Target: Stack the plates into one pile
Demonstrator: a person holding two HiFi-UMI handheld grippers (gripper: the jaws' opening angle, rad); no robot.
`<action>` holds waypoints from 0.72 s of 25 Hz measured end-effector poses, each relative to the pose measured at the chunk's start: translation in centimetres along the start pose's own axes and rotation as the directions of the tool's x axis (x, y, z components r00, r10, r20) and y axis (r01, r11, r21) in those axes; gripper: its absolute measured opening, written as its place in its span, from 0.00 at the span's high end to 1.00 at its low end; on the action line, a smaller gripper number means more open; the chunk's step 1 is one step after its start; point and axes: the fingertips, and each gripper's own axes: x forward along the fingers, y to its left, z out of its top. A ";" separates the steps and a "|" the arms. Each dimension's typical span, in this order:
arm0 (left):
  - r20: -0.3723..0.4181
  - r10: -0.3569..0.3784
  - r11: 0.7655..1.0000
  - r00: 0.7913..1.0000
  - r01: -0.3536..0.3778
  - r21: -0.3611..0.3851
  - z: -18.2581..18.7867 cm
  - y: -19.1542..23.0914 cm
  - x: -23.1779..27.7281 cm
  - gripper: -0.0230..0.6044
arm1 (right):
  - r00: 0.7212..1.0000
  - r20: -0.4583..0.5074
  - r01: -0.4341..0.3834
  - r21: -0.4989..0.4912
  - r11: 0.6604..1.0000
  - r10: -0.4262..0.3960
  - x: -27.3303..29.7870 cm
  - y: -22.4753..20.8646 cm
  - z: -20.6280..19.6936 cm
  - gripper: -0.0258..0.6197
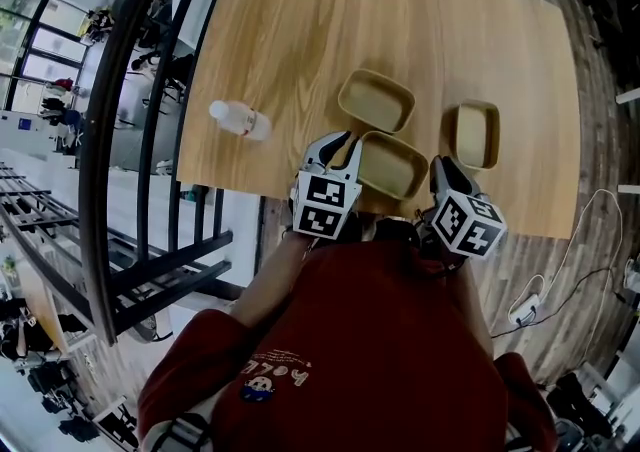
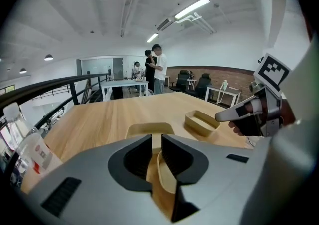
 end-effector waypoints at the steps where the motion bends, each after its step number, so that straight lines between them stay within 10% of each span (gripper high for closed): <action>1: -0.018 -0.004 1.000 1.000 0.004 -0.007 -0.6 -0.1 0.2 0.86 | 1.000 -0.021 0.003 0.003 1.000 -0.003 0.2 -0.2 -0.6 0.84; 18: -0.248 -0.060 0.998 0.967 0.053 -0.033 -7.6 -1.2 4.9 0.80 | 0.957 -0.274 0.113 0.033 0.993 -0.100 2.7 -2.9 -8.1 0.78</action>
